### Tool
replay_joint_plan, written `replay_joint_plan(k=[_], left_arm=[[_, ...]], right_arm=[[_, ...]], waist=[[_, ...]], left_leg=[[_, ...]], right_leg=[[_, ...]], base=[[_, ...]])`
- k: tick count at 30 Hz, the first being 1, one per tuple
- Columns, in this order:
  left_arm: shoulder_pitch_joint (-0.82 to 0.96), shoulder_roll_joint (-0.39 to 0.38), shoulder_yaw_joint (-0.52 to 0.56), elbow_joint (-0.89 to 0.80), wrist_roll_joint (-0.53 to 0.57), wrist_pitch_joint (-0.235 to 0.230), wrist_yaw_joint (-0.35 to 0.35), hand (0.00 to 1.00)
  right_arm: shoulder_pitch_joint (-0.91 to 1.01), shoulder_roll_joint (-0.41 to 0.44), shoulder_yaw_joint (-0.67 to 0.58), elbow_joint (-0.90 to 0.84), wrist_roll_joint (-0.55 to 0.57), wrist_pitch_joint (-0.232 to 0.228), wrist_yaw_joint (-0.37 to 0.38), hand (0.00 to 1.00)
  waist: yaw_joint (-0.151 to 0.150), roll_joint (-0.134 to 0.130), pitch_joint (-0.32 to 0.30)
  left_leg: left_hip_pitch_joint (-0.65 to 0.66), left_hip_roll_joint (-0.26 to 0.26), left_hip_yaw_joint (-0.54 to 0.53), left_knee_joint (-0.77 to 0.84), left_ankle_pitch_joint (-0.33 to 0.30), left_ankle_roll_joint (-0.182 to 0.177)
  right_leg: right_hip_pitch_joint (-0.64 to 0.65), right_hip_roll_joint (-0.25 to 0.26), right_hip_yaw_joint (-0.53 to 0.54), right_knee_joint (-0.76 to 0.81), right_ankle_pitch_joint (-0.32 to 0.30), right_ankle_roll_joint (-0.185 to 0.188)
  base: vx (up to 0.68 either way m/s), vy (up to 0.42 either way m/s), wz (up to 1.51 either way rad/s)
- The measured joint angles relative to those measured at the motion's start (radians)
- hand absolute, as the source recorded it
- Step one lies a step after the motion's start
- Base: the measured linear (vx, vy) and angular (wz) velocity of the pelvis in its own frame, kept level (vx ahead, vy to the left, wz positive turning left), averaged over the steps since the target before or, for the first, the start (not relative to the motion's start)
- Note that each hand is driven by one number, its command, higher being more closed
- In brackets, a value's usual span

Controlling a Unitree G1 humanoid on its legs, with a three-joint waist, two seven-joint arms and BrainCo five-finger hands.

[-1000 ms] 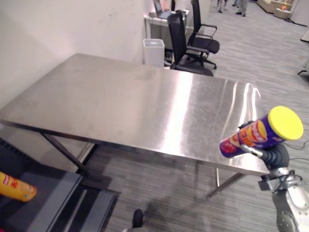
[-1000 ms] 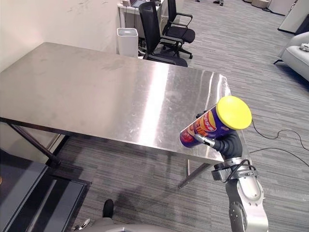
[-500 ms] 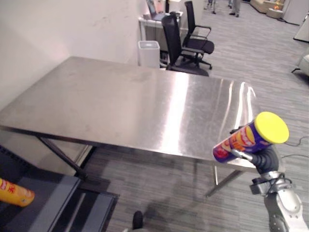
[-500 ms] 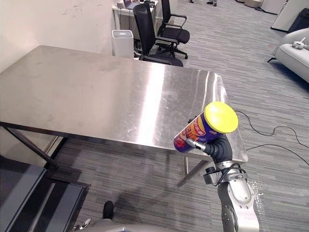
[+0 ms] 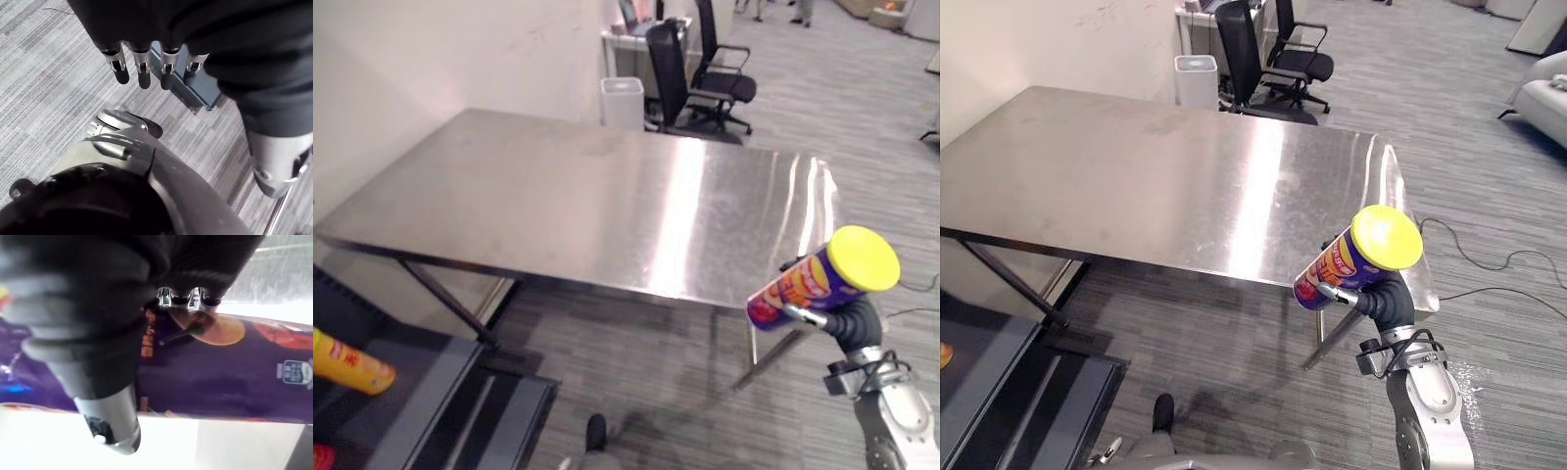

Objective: Put the gum and the chips on the shelf.

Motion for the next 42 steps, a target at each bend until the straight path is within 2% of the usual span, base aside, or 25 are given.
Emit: replay_joint_plan(k=[2, 3, 5, 6, 7, 8, 9, 10, 11, 12, 13, 14, 15, 16, 17, 18, 19, 20, 22, 25, 26, 28, 32, 37, 42], left_arm=[[0.001, -0.013, 0.002, -0.013, -0.023, -0.001, 0.002, 0.00], [0.004, -0.014, 0.002, -0.020, -0.023, -0.001, 0.007, 0.00], [0.004, -0.014, -0.005, -0.032, -0.023, 0.000, 0.007, 0.00], [0.000, -0.012, -0.023, -0.047, -0.036, -0.001, 0.007, 0.00], [-0.014, -0.001, -0.021, -0.048, -0.057, 0.000, 0.007, 0.00], [-0.016, -0.002, -0.019, -0.048, -0.059, 0.000, 0.007, 0.00], [0.008, -0.012, -0.022, -0.043, -0.061, 0.005, 0.005, 0.00], [0.020, -0.016, -0.024, -0.044, -0.062, 0.005, 0.004, 0.00], [0.026, -0.016, -0.034, -0.056, -0.069, 0.004, 0.000, 0.00], [0.025, -0.017, -0.045, -0.065, -0.079, 0.001, -0.003, 0.00], [0.004, 0.006, -0.040, -0.085, -0.084, -0.005, -0.012, 0.00], [-0.011, 0.013, -0.019, -0.085, -0.089, -0.001, -0.013, 0.00], [0.002, 0.026, -0.007, -0.082, -0.092, 0.001, -0.012, 0.00], [0.004, 0.028, -0.005, -0.073, -0.093, 0.002, -0.016, 0.00], [-0.002, 0.024, -0.005, -0.071, -0.095, 0.003, -0.020, 0.00], [-0.007, 0.020, -0.006, -0.074, -0.097, 0.000, -0.030, 0.00], [-0.008, 0.018, -0.003, -0.072, -0.097, 0.001, -0.034, 0.00], [-0.014, 0.015, 0.006, -0.060, -0.097, 0.002, -0.034, 0.00], [-0.017, 0.018, 0.031, -0.030, -0.097, 0.002, -0.032, 0.00], [-0.011, -0.009, 0.037, 0.006, -0.095, 0.003, -0.030, 0.00], [-0.013, -0.017, 0.037, 0.006, -0.095, 0.003, -0.030, 0.00], [-0.017, -0.022, 0.039, 0.006, -0.090, 0.000, -0.030, 0.00], [-0.016, -0.019, 0.036, 0.004, -0.088, 0.000, -0.027, 0.00], [-0.021, 0.009, 0.036, -0.005, -0.088, 0.000, -0.015, 0.00], [-0.026, 0.018, 0.038, -0.005, -0.082, 0.000, -0.004, 0.00]], right_arm=[[0.000, -0.014, 0.000, -0.001, 0.000, 0.000, -0.006, 1.00], [0.002, -0.025, -0.002, -0.001, 0.000, 0.000, -0.011, 1.00], [0.007, -0.039, -0.006, -0.001, 0.001, 0.001, -0.017, 1.00], [0.013, -0.050, -0.014, 0.000, 0.000, 0.002, -0.018, 1.00], [0.009, -0.061, -0.028, 0.003, 0.000, 0.002, -0.017, 1.00], [-0.002, -0.067, -0.031, 0.009, 0.000, 0.003, -0.017, 1.00], [-0.021, -0.073, -0.041, 0.013, 0.000, 0.004, -0.020, 1.00], [-0.021, -0.070, -0.050, 0.013, 0.000, 0.002, -0.020, 1.00], [-0.021, -0.068, -0.068, 0.011, 0.001, 0.000, -0.022, 1.00], [-0.022, -0.063, -0.081, 0.009, 0.001, -0.005, -0.022, 1.00], [-0.022, -0.047, -0.110, 0.006, 0.000, -0.004, -0.017, 1.00], [-0.028, -0.031, -0.138, 0.005, 0.000, -0.004, -0.016, 1.00], [-0.038, -0.003, -0.153, 0.009, -0.001, -0.002, -0.022, 1.00], [-0.028, 0.036, -0.187, 0.008, -0.002, -0.003, -0.022, 1.00], [-0.018, 0.053, -0.208, 0.006, -0.002, -0.004, -0.025, 1.00], [-0.006, 0.070, -0.240, 0.005, -0.004, -0.003, -0.032, 1.00], [-0.001, 0.071, -0.258, 0.005, -0.008, 0.003, -0.043, 1.00], [0.003, 0.076, -0.263, 0.004, -0.025, -0.005, -0.044, 1.00], [-0.016, 0.087, -0.262, 0.006, -0.040, -0.006, -0.046, 1.00], [-0.012, 0.080, -0.241, 0.047, -0.040, -0.003, -0.046, 1.00], [-0.014, 0.085, -0.229, 0.063, -0.040, -0.001, -0.046, 1.00], [-0.009, 0.101, -0.164, 0.085, -0.041, 0.017, -0.041, 1.00], [-0.003, 0.131, -0.123, 0.085, -0.042, 0.017, -0.044, 1.00], [0.007, 0.154, 0.008, 0.085, -0.041, 0.018, -0.043, 1.00], [0.015, 0.157, 0.016, 0.085, -0.041, 0.018, -0.046, 1.00]], waist=[[0.003, 0.009, 0.019], [0.002, 0.011, 0.021], [-0.001, 0.013, 0.022], [0.001, 0.011, 0.024], [0.006, -0.012, 0.039], [0.011, -0.015, 0.042], [0.023, 0.005, 0.042], [0.026, 0.014, 0.044], [0.019, 0.045, 0.042], [0.006, 0.034, 0.041], [-0.022, -0.007, 0.036], [-0.015, -0.005, 0.042], [0.007, -0.007, 0.047], [-0.003, 0.000, 0.045], [-0.013, 0.000, 0.045], [-0.024, -0.007, 0.041], [-0.027, -0.014, 0.030], [-0.027, -0.027, 0.034], [-0.024, -0.011, 0.032], [-0.019, 0.022, 0.016], [-0.018, 0.032, 0.012], [-0.009, 0.019, 0.013], [-0.005, 0.006, 0.022], [0.001, -0.042, 0.053], [0.003, -0.052, 0.057]], left_leg=[[-0.044, -0.009, -0.022, 0.082, 0.000, 0.001], [-0.074, -0.020, -0.018, 0.105, 0.001, 0.040], [-0.105, -0.014, 0.063, 0.106, -0.034, 0.186], [-0.126, 0.005, 0.178, 0.119, -0.134, 0.313], [-0.167, 0.041, 0.308, 0.215, -0.204, 0.321], [-0.195, 0.067, 0.370, 0.341, -0.205, 0.314], [-0.196, 0.151, 0.501, 0.681, -0.222, 0.333], [-0.179, 0.175, 0.538, 0.769, -0.266, 0.329], [-0.191, 0.181, 0.612, 0.797, -0.253, 0.347], [-0.207, 0.166, 0.639, 0.778, -0.216, 0.404], [-0.194, 0.072, 0.679, 0.610, -0.153, 0.376], [-0.184, 0.104, 0.754, 0.687, -0.231, 0.372], [-0.127, 0.189, 0.834, 0.874, -0.311, 0.335], [-0.057, 0.212, 0.842, 0.904, -0.329, 0.291], [-0.045, 0.205, 0.863, 0.887, -0.330, 0.278], [-0.043, 0.174, 0.896, 0.858, -0.319, 0.292], [-0.044, 0.110, 0.905, 0.788, -0.300, 0.269], [-0.055, 0.076, 0.910, 0.736, -0.305, 0.234], [-0.067, 0.115, 0.903, 0.700, -0.371, 0.189], [-0.062, 0.162, 0.819, 0.502, -0.307, 0.152], [-0.065, 0.144, 0.799, 0.489, -0.316, 0.144], [-0.091, 0.114, 0.801, 0.470, -0.325, 0.161], [-0.093, 0.114, 0.807, 0.519, -0.360, 0.189], [-0.089, 0.160, 0.849, 0.576, -0.426, 0.166], [-0.092, 0.155, 0.850, 0.605, -0.462, 0.176]], right_leg=[[0.001, -0.013, -0.032, 0.048, -0.032, 0.000], [0.001, -0.031, -0.075, 0.085, -0.058, -0.003], [0.008, -0.043, -0.133, 0.097, -0.067, -0.005], [0.028, -0.047, -0.193, 0.066, -0.059, -0.013], [0.035, -0.076, -0.246, 0.054, -0.053, -0.026], [0.033, -0.089, -0.268, 0.067, -0.060, -0.037], [0.032, -0.107, -0.292, 0.104, -0.070, -0.053], [0.033, -0.113, -0.301, 0.119, -0.073, -0.056], [0.027, -0.122, -0.336, 0.175, -0.080, -0.052], [0.003, -0.144, -0.349, 0.197, -0.086, -0.060], [-0.018, -0.170, -0.357, 0.136, -0.095, -0.066], [-0.011, -0.173, -0.413, 0.115, -0.073, -0.051], [-0.006, -0.180, -0.459, 0.147, -0.076, -0.057], [0.021, -0.204, -0.519, 0.185, -0.083, -0.068], [0.033, -0.220, -0.554, 0.205, -0.083, -0.068], [0.047, -0.250, -0.601, 0.219, -0.084, -0.068], [0.057, -0.287, -0.651, 0.212, -0.085, -0.065], [0.074, -0.302, -0.712, 0.192, -0.079, -0.055], [0.082, -0.301, -0.759, 0.196, -0.074, -0.048], [0.087, -0.303, -0.786, 0.199, -0.050, -0.003], [0.083, -0.312, -0.786, 0.201, -0.041, 0.009], [0.051, -0.322, -0.790, 0.171, 0.005, 0.017], [0.036, -0.336, -0.759, 0.164, 0.040, 0.021], [-0.055, -0.330, -0.634, 0.170, 0.048, 0.011], [-0.049, -0.339, -0.629, 0.159, 0.075, 0.017]], base=[[-0.04, -0.049, 0.63], [-0.03, -0.058, 0.93], [-0.02, -0.071, 1.14], [-0.02, -0.097, 1.34], [-0.02, -0.070, 1.22], [-0.02, -0.052, 0.83], [0.00, -0.022, 0.44], [0.00, -0.038, 0.74], [0.00, -0.036, 0.90], [-0.05, -0.052, 1.59], [-0.08, -0.045, 1.51], [-0.08, -0.060, 1.25], [-0.05, -0.065, 1.05], [-0.01, -0.070, 1.08], [0.00, -0.022, 1.53], [-0.01, 0.021, 1.47], [-0.01, 0.049, 1.45], [-0.02, 0.059, 1.04], [-0.02, 0.070, 0.79], [-0.02, 0.060, 0.51], [0.01, 0.145, 0.25], [0.03, 0.242, 0.10], [0.03, 0.154, -0.18], [-0.06, 0.048, -0.59], [-0.02, 0.042, -0.04]])
